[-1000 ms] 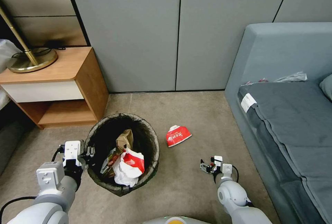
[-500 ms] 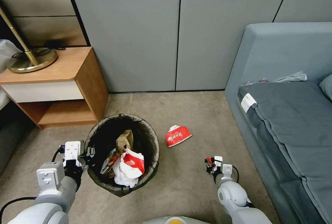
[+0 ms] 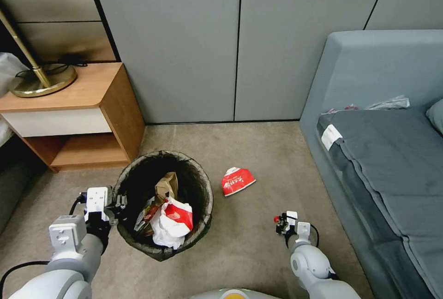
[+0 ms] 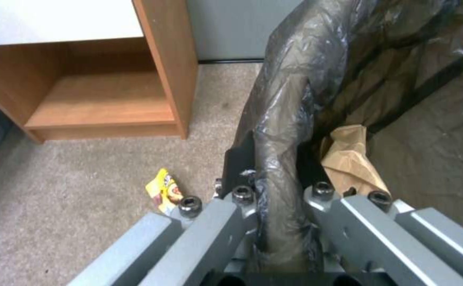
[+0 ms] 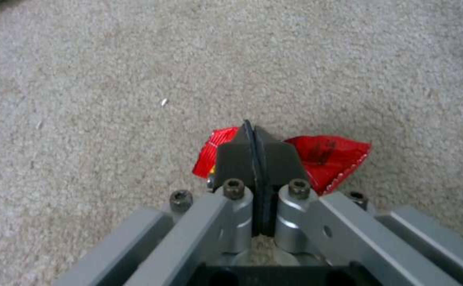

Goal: Pick up the trash bin, then pick up the garbage from the floor and place it into the trash bin.

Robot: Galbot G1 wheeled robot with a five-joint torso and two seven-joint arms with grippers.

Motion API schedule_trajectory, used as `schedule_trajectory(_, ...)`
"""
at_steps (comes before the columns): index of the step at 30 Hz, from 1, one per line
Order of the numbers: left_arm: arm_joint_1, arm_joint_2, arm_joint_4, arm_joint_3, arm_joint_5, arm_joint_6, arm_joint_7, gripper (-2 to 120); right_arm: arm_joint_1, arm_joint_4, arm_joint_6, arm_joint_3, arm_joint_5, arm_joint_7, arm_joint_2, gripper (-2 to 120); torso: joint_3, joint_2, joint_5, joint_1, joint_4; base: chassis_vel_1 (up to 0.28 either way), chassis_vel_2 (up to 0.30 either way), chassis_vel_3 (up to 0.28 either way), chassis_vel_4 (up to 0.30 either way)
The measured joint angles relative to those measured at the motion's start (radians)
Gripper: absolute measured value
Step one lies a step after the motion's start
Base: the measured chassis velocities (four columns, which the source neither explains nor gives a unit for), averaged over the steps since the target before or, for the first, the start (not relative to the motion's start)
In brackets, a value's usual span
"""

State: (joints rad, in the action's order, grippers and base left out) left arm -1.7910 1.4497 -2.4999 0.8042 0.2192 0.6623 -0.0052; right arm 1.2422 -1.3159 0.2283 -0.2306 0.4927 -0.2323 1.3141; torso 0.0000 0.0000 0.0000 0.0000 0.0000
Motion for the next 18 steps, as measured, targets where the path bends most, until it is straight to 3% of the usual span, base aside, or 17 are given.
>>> schedule_trajectory(9, 0.0, -0.003, 0.0, 0.0, 0.0, 0.0, 0.0, 1, 0.005, -0.018, -0.019, 0.002, -0.006, -0.016, -0.002, 0, 0.0, 0.0, 0.0001, 0.0, 0.0, 0.0, 0.0, 0.0, 0.0)
schedule_trajectory(17, -0.002, -0.004, 0.0, 0.0, 0.001, 0.0, 0.001, 1, 0.062, -0.159, -0.023, -0.038, -0.035, -0.029, -0.015, 0, 0.0, 0.0, 0.0, 0.0, 0.0, 0.0, 0.0, 0.0, 0.0)
schedule_trajectory(18, -0.001, -0.004, 0.0, 0.0, 0.002, -0.001, 0.001, 1, 0.084, -0.222, -0.016, -0.06, -0.065, -0.027, -0.015, 0, 0.0, 0.0, -0.0002, 0.0, -0.0001, 0.0, 0.0, 0.0, 0.0)
